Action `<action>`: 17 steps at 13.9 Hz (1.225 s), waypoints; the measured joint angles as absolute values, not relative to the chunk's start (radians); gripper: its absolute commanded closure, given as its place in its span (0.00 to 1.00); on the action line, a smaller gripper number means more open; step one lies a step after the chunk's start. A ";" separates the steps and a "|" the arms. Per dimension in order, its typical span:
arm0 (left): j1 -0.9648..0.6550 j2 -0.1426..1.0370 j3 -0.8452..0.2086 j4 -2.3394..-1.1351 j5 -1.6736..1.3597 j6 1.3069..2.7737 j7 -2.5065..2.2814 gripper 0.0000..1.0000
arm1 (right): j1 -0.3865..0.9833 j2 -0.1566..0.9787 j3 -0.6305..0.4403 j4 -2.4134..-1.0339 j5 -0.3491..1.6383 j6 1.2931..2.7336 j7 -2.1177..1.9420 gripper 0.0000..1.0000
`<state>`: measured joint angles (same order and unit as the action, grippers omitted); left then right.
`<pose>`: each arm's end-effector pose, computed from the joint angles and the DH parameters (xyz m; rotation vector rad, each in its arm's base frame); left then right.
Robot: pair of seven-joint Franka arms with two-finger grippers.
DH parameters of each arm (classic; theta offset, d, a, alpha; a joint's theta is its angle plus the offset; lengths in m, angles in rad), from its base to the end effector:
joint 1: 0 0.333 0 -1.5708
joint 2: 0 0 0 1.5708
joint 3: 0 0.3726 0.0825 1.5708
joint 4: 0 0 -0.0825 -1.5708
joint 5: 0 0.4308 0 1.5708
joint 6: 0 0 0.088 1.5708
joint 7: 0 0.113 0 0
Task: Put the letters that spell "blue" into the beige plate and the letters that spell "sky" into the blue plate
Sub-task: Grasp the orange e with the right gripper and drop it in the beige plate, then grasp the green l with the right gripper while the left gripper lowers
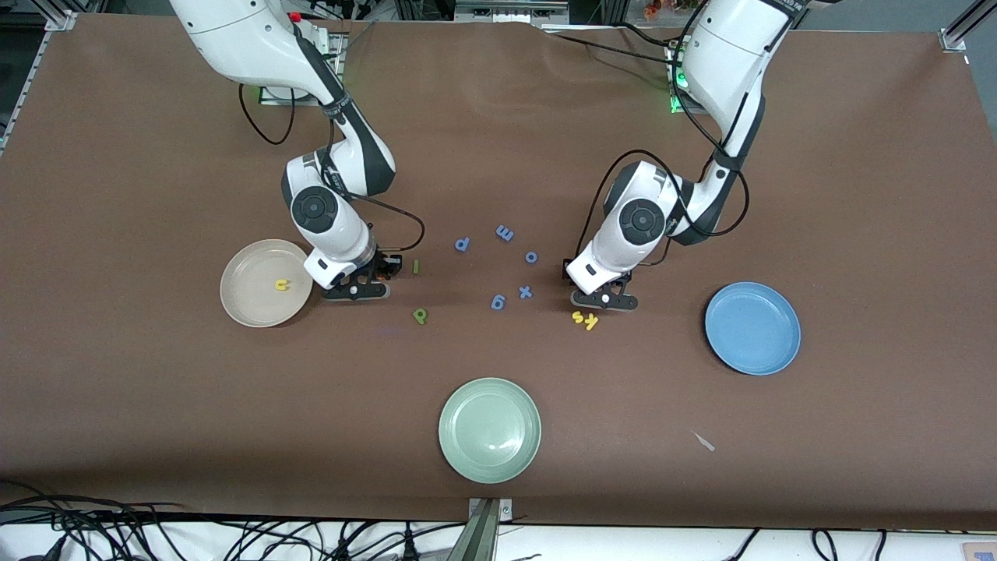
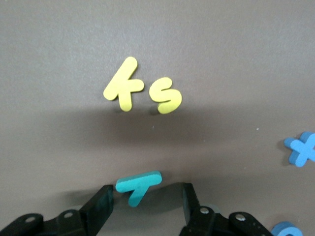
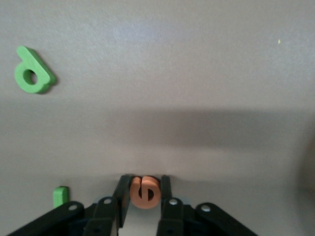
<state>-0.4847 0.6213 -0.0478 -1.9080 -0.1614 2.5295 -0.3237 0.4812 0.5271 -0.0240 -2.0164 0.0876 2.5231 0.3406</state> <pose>0.5934 -0.3465 0.1702 3.0295 -0.1025 -0.0767 0.5879 0.2891 0.1893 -3.1130 -0.0745 0.0515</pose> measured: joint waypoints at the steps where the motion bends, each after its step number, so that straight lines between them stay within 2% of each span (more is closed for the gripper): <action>1: -0.485 0.622 -0.048 -1.905 -0.161 2.529 -0.324 0.37 | 0.481 0.527 -0.028 -1.991 0.088 2.480 0.341 0.74; 6: -0.485 0.623 -0.042 -1.904 -0.161 2.529 -0.324 0.67 | 0.478 0.493 -0.141 -1.899 0.088 2.250 0.178 0.74; 10: -0.486 0.623 -0.043 -1.899 -0.161 2.529 -0.323 0.70 | 0.472 0.478 -0.268 -1.900 0.088 2.163 -0.014 0.74; 11: -0.486 0.623 -0.043 -1.899 -0.161 2.529 -0.323 0.66 | 0.468 0.480 -0.292 -1.902 0.088 2.156 -0.052 0.72; 12: -0.486 0.623 -0.043 -1.899 -0.161 2.529 -0.323 0.50 | 0.455 0.482 -0.305 -1.904 0.088 2.152 -0.083 0.51; 13: -0.486 0.624 -0.043 -1.898 -0.161 2.529 -0.323 0.32 | 0.437 0.486 -0.310 -1.905 0.088 2.151 -0.103 0.04; 14: -0.486 0.624 -0.042 -1.896 -0.161 2.530 -0.323 0.25 | 0.421 0.490 -0.312 -1.905 0.088 2.151 -0.116 0.00; 17: -0.485 0.625 -0.020 -1.850 -0.161 2.533 -0.324 0.25 | 0.412 0.492 -0.307 -1.905 0.088 2.151 -0.118 0.00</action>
